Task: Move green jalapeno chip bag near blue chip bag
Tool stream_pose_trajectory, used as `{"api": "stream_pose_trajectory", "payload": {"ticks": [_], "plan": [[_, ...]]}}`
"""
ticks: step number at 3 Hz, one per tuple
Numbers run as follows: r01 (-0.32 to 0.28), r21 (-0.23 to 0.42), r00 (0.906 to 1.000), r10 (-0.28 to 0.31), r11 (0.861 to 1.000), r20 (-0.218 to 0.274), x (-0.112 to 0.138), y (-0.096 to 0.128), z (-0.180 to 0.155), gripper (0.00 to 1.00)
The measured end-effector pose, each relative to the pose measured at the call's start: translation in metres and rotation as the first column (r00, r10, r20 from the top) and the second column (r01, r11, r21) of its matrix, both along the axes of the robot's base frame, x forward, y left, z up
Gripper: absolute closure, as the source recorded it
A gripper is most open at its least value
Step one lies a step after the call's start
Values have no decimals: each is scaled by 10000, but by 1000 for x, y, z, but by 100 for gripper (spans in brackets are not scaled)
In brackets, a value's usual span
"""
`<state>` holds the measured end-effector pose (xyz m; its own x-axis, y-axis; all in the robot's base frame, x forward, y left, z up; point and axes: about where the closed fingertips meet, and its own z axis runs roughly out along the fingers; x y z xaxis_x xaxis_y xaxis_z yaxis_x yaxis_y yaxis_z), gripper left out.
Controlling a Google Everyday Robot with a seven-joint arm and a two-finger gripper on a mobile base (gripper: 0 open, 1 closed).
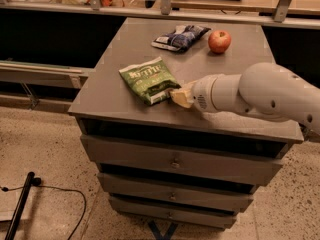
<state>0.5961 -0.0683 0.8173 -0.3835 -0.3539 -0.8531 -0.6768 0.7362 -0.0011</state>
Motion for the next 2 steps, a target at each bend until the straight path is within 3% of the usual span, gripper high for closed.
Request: {"api": "stream_pose_trajectory", "payload": {"ticks": [2], "plan": [[3,-1,10000,-3,10000,3,0,0,2,100]]}}
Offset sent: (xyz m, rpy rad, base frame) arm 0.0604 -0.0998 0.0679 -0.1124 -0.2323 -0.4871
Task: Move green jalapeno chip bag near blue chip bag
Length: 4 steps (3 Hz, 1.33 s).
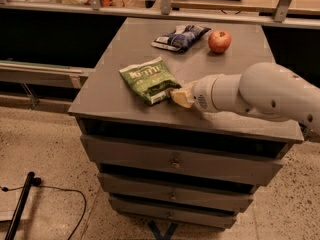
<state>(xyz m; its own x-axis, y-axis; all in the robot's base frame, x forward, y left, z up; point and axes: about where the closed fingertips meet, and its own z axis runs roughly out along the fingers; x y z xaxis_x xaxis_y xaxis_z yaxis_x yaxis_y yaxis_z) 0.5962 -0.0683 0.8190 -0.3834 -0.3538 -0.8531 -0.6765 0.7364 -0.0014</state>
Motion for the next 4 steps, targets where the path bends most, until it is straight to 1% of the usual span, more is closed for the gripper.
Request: {"api": "stream_pose_trajectory", "payload": {"ticks": [4], "plan": [[3,1,10000,-3,10000,6,0,0,0,100]]}}
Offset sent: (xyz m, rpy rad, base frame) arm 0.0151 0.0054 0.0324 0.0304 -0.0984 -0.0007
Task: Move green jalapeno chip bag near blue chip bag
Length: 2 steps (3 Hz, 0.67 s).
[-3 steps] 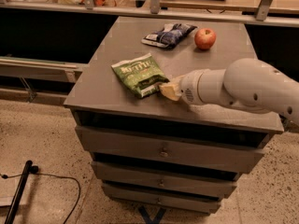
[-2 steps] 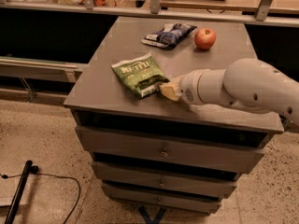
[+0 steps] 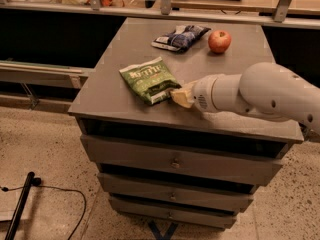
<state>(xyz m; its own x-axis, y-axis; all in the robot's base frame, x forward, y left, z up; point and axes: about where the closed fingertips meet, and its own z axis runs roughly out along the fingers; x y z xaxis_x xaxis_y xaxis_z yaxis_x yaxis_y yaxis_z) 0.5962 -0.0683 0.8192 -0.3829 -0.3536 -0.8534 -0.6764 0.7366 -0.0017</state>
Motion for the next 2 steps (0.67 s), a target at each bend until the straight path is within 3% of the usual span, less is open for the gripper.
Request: {"api": "stream_pose_trajectory", "payload": {"ticks": [2], "plan": [[0,0,10000,0,10000,2,0,0,0,100]]}}
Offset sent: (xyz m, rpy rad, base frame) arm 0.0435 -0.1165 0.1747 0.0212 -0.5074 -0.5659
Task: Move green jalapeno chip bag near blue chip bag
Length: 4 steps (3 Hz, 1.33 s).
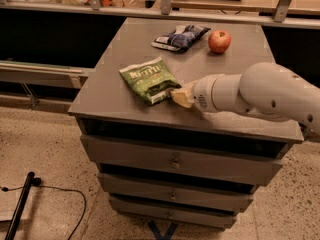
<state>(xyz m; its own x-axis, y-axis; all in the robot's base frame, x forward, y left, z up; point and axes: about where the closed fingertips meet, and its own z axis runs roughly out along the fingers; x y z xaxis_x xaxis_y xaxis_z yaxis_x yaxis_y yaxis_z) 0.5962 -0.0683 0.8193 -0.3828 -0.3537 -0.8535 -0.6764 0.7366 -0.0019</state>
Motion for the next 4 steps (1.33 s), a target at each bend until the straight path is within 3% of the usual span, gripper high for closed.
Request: {"api": "stream_pose_trajectory", "payload": {"ticks": [4], "plan": [[2,1,10000,-2,10000,8,0,0,0,100]]}}
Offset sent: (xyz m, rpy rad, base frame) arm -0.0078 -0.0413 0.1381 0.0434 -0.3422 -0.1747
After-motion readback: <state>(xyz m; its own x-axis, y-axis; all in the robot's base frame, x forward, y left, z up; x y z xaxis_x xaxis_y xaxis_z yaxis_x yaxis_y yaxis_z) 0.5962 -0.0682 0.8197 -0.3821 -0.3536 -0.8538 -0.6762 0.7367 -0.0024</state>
